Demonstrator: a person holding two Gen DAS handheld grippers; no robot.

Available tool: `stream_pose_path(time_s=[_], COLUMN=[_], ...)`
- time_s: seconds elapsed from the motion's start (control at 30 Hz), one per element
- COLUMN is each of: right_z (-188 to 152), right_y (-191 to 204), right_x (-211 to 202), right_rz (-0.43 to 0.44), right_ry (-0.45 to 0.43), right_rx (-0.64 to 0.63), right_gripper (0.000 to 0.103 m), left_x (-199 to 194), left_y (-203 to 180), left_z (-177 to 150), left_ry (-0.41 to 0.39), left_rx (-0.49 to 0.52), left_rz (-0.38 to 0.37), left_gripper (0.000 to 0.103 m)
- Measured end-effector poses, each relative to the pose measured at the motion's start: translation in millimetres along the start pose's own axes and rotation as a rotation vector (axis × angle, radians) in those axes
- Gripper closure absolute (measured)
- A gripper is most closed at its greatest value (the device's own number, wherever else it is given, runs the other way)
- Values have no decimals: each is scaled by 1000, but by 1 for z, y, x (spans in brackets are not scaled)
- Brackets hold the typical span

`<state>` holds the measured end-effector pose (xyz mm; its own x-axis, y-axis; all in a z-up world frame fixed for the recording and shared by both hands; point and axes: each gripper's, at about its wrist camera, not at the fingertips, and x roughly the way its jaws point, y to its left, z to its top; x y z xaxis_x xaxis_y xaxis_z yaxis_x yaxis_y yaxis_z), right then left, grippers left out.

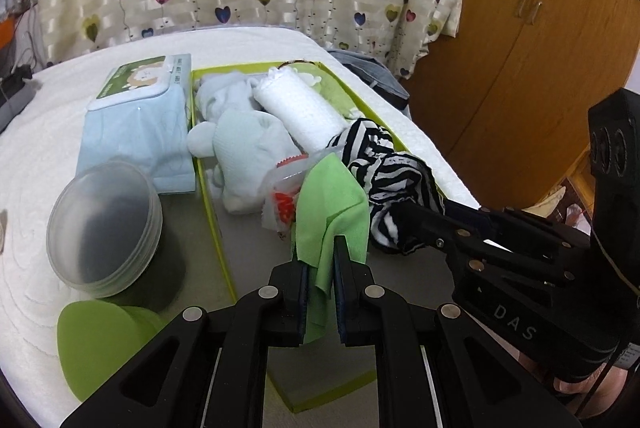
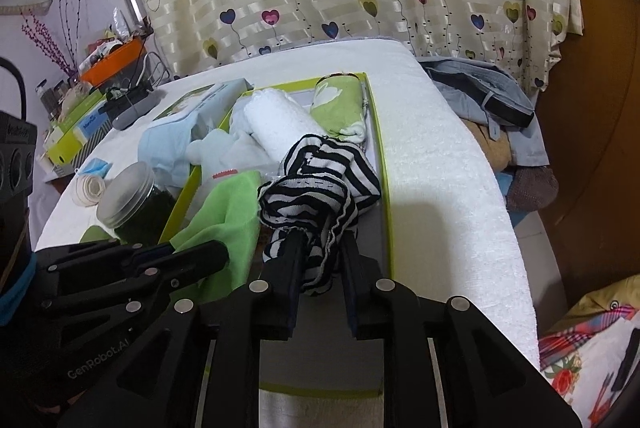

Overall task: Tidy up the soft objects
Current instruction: 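Open left tool to drop green cloth in box while right tool drops striped sock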

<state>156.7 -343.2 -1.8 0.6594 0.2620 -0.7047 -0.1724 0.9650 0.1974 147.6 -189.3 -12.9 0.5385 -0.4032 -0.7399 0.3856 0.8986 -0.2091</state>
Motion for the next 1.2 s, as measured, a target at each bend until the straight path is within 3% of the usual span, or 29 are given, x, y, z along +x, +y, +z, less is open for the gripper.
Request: stream_pose_path(time_s=[0.13, 0.17, 0.73, 1.2], right_z=[-3, -4, -9, -14], right_y=[3, 4, 24, 59], right_x=[-12, -16, -62, -82], right_rz=[-7, -9, -28, -13], right_ry=[-23, -32, -119, -154], right_rx=[-11, -14, -26, -75], right_gripper=[58, 57, 57, 57], left_x=[-6, -9, -65, -102], left_y=[-1, -3, -9, 7], left_z=[-2, -3, -14, -28], left_ry=[-9, -15, -123, -182], left_rx=[3, 5, 18, -2], left_rz=[-9, -13, -10, 9], left_gripper=[88, 87, 84, 84])
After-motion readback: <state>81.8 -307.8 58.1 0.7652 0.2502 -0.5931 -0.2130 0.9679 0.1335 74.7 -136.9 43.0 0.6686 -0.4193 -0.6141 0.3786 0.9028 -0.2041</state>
